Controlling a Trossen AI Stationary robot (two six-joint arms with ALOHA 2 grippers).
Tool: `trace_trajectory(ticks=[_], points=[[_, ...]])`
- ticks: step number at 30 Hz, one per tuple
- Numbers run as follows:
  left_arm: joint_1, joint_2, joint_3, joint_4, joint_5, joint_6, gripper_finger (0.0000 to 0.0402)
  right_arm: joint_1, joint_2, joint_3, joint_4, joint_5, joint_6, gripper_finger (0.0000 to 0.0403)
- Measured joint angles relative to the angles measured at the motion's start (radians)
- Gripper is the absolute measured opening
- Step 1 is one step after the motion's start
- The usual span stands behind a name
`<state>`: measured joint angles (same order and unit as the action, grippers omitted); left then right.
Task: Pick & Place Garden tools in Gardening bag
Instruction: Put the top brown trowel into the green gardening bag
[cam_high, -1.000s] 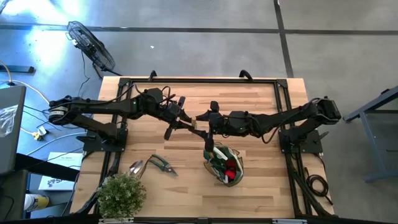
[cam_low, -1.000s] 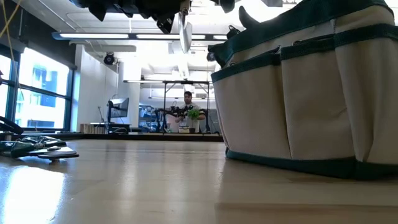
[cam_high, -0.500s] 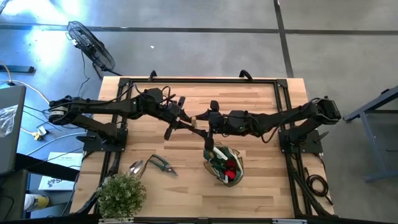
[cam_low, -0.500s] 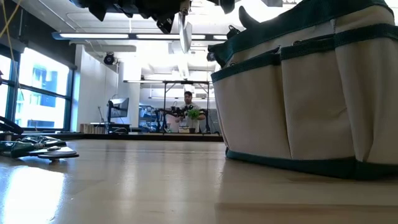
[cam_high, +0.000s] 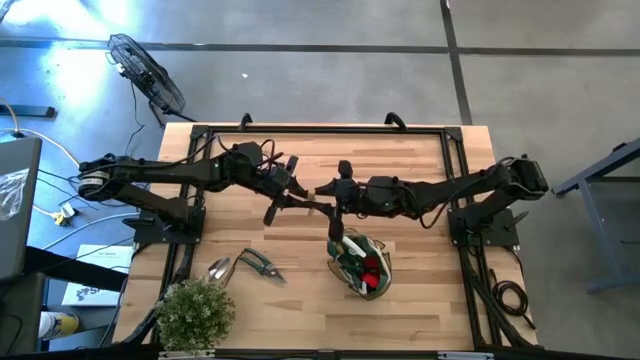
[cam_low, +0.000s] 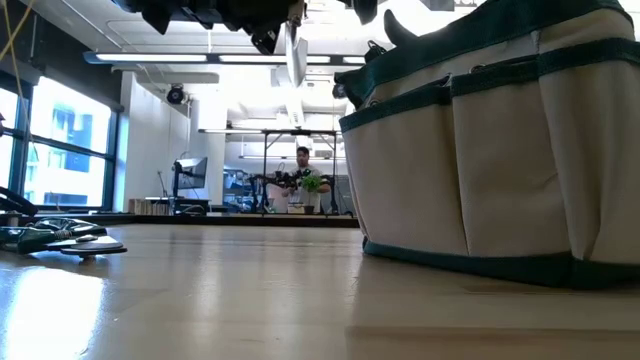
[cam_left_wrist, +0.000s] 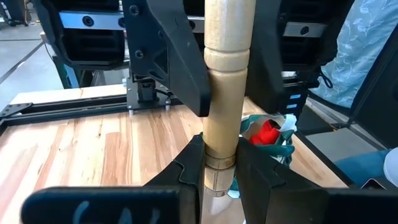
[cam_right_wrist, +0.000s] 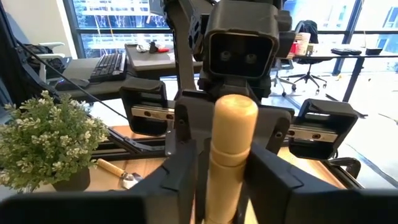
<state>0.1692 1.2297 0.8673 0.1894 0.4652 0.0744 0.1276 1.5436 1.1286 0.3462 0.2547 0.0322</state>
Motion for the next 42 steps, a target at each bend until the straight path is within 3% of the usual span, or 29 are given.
trace_trajectory(ticks=[6,16,22,26,35,42], points=[[0.0,0.0,0.0,-0.007,0.0,0.004,0.0055,0.0,-0.001,0.0,-0.007,0.0,0.001,0.006],[0.0,0.001,-0.001,-0.021,-0.004,-0.002,0.0058,-0.019,-0.001,0.0,-0.042,-0.039,0.022,0.007],[0.0,0.0,-0.001,-0.017,0.0,-0.004,0.011,-0.019,-0.001,-0.001,-0.06,-0.081,0.0,0.006],[0.0,0.0,-0.001,-0.017,-0.018,-0.004,0.0123,-0.019,-0.001,-0.001,-0.064,-0.081,-0.003,0.006],[-0.001,0.0,-0.001,-0.019,-0.079,-0.002,0.0127,-0.01,-0.009,-0.001,-0.08,-0.057,-0.036,0.006],[0.001,-0.001,0.0,-0.042,-0.125,0.0,0.0128,0.039,-0.071,-0.001,-0.145,0.033,-0.068,0.006]])
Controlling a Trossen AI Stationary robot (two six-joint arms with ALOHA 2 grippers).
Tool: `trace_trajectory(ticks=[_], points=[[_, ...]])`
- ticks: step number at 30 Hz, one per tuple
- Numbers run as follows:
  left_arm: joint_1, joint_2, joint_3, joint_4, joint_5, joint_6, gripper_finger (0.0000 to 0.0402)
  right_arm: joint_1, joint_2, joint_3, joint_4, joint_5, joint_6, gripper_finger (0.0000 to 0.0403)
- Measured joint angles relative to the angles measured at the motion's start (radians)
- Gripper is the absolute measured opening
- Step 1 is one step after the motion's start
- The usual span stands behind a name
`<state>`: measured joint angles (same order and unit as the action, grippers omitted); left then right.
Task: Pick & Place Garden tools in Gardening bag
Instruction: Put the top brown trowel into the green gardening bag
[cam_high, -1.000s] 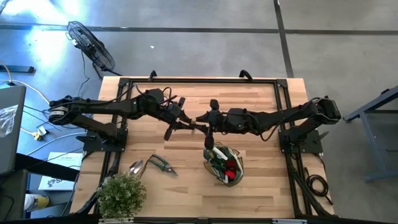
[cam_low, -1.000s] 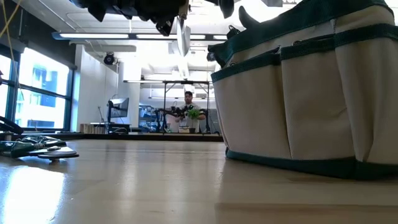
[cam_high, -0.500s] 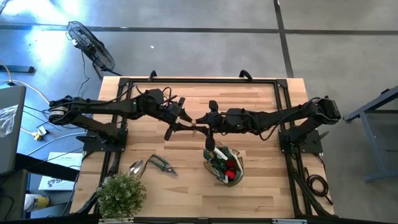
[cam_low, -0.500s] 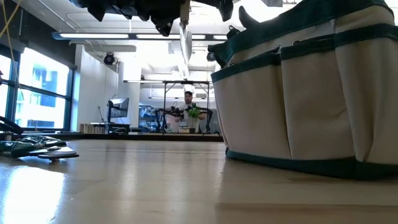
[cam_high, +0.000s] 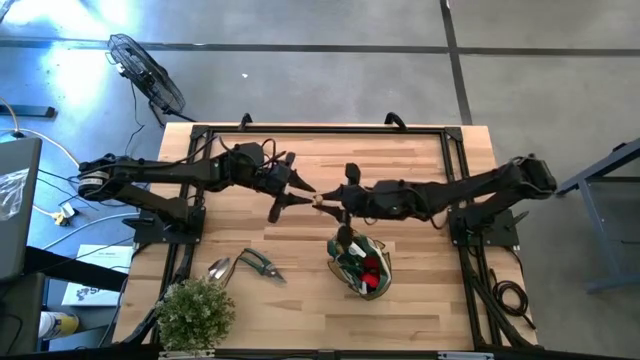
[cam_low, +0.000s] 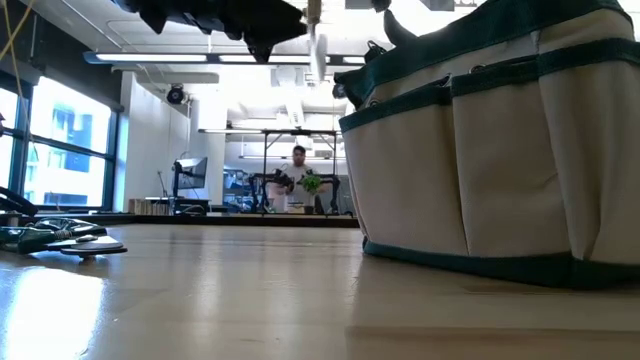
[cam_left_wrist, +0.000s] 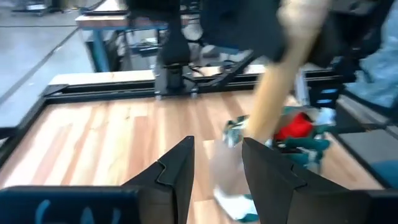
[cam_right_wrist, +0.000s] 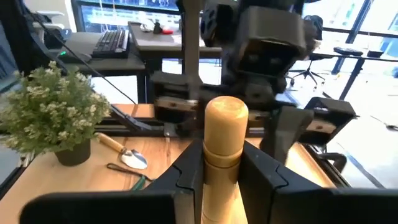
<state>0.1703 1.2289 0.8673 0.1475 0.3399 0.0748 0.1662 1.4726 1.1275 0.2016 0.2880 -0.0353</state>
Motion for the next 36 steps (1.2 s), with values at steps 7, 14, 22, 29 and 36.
trace_trajectory(ticks=[7,14,22,29,36], points=[[0.0,0.0,0.0,-0.085,-0.164,0.003,0.0129,0.09,-0.084,0.0,-0.107,0.146,0.005,0.006],[0.0,0.0,0.0,-0.172,-0.205,0.003,0.0129,0.165,-0.12,0.001,-0.18,0.162,0.032,0.006],[0.0,0.001,-0.043,-0.226,-0.204,0.025,0.0129,0.251,-0.121,0.001,-0.285,0.313,0.083,0.006],[0.0,0.001,-0.1,-0.196,-0.203,0.026,0.0129,0.324,-0.146,0.001,-0.297,0.387,0.088,0.006],[0.0,0.001,-0.11,-0.198,-0.201,0.026,0.0129,0.408,-0.231,0.001,-0.362,0.374,0.165,0.006]])
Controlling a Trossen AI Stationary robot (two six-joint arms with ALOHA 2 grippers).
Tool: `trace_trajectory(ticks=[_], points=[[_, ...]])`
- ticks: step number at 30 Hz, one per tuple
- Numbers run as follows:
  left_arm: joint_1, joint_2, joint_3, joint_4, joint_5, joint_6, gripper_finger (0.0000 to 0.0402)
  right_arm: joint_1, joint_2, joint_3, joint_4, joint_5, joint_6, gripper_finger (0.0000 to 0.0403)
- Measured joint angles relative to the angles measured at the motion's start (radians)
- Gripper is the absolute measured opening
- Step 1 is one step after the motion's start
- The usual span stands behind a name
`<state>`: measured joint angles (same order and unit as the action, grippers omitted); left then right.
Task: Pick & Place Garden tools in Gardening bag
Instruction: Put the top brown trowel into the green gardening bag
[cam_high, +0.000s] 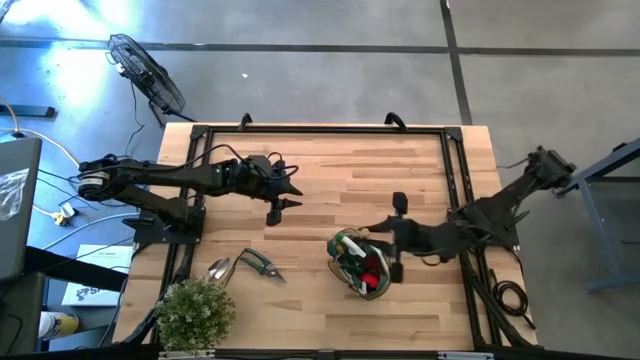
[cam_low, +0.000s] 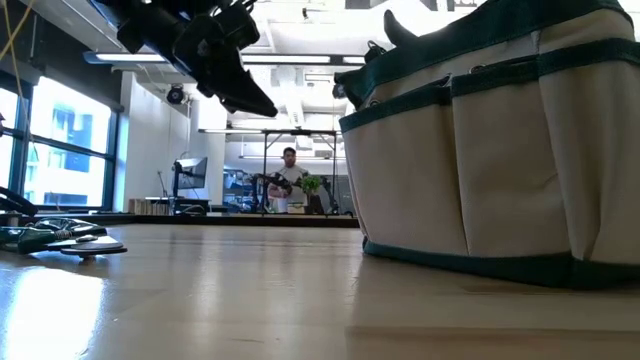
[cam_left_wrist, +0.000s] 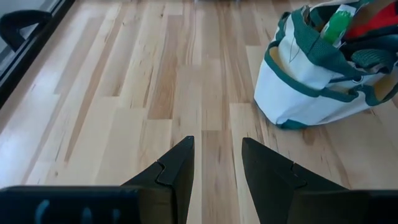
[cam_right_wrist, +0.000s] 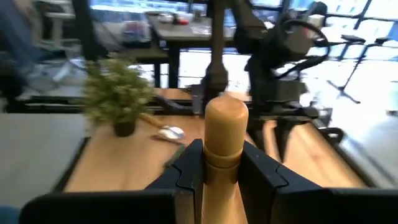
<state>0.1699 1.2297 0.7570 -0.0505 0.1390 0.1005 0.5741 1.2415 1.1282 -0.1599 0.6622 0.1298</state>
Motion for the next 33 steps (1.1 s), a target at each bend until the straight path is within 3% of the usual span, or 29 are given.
trace_trajectory(ticks=[9,15,20,27,33], points=[[0.0,0.0,0.0,0.005,0.003,-0.001,0.0129,0.044,-0.025,0.0,-0.085,-0.165,0.091,0.006],[0.0,0.0,0.0,0.014,0.003,-0.003,0.0129,0.062,-0.014,0.0,-0.091,-0.34,0.037,0.006],[0.0,0.0,0.0,0.032,0.046,-0.007,0.0129,0.07,-0.01,-0.023,-0.066,-0.348,0.02,0.006],[0.0,0.0,0.0,0.031,0.087,-0.003,0.0129,0.054,-0.009,-0.132,0.156,-0.35,-0.056,0.006],[0.0,0.0,0.0,0.028,0.088,-0.002,0.0129,0.045,-0.009,-0.171,0.162,-0.328,-0.043,0.006]])
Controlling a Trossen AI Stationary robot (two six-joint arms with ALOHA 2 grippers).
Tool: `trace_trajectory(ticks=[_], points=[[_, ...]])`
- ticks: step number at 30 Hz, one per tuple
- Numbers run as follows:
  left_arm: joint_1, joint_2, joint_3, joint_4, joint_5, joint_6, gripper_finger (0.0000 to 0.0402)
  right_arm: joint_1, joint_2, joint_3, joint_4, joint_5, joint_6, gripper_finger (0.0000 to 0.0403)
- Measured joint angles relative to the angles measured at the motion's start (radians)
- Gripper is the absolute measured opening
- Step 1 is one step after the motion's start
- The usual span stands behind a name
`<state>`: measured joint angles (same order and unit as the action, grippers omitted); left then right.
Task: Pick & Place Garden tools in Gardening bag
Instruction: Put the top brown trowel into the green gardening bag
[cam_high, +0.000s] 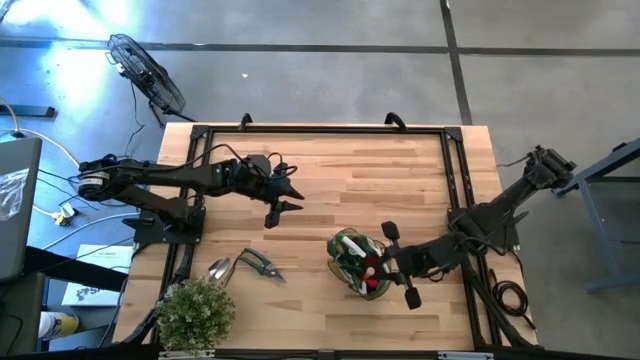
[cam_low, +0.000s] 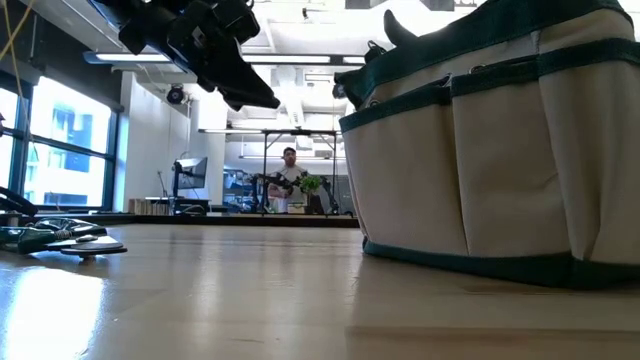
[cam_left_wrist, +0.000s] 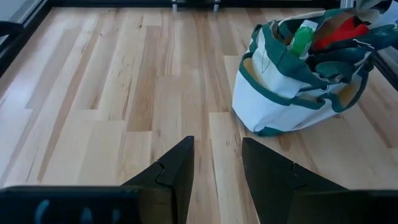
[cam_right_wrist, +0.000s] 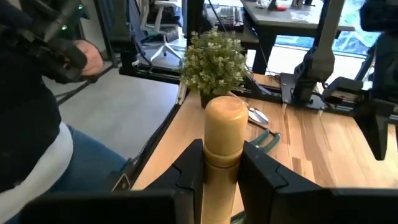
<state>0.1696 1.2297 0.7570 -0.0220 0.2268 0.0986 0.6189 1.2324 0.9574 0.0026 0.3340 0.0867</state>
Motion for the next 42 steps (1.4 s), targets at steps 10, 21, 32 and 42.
trace_trajectory(ticks=[10,21,32,42], points=[[0.0,0.0,0.0,-0.003,-0.001,0.002,0.0129,-0.033,0.0,-0.01,-0.006,0.006,0.021,0.006],[0.0,0.0,0.0,-0.002,-0.002,0.002,0.0129,-0.073,0.034,-0.01,-0.013,0.005,0.031,0.006],[0.0,0.0,0.0,-0.003,-0.002,0.0,0.0129,-0.103,0.073,-0.01,-0.038,0.003,0.07,0.006],[0.0,0.0,0.0,-0.004,0.015,-0.009,0.0129,-0.118,0.097,-0.01,-0.086,-0.002,0.128,0.006]])
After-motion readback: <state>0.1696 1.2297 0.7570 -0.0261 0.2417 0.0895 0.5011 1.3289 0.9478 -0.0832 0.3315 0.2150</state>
